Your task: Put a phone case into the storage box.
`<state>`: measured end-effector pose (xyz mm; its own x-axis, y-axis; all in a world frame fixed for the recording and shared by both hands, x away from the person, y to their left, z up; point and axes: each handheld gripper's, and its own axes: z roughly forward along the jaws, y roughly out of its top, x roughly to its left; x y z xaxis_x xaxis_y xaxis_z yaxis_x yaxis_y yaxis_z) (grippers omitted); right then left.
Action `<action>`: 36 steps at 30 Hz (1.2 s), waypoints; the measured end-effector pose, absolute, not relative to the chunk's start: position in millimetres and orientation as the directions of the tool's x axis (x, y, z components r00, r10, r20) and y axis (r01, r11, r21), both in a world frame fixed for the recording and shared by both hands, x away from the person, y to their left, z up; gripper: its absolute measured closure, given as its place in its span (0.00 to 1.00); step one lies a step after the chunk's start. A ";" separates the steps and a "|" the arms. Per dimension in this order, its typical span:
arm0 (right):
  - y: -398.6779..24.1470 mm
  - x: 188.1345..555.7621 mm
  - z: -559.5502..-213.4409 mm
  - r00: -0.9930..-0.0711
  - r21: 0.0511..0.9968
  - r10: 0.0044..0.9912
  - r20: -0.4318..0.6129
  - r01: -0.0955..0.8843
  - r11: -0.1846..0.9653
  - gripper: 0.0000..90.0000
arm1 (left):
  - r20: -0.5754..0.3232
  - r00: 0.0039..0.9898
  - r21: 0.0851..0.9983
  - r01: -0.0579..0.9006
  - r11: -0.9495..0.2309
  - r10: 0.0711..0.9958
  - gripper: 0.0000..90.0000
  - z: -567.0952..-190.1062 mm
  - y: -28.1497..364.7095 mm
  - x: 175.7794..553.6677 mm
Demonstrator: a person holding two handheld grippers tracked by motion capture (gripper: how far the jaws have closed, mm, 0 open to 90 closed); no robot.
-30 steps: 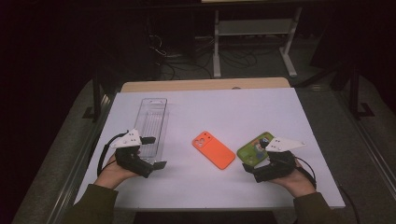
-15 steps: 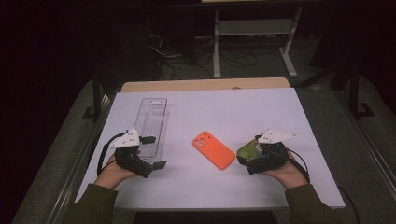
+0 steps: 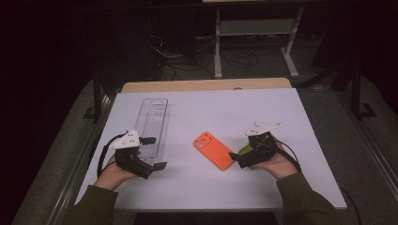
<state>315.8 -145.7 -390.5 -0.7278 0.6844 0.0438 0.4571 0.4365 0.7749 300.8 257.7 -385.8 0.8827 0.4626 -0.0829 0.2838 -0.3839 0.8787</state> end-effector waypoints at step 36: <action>-83.2 359.8 -388.7 -0.735 0.614 0.675 0.064 0.563 0.554 0.00 | -0.080 0.888 0.879 0.277 -0.388 0.453 0.00 -384.5 257.2 300.0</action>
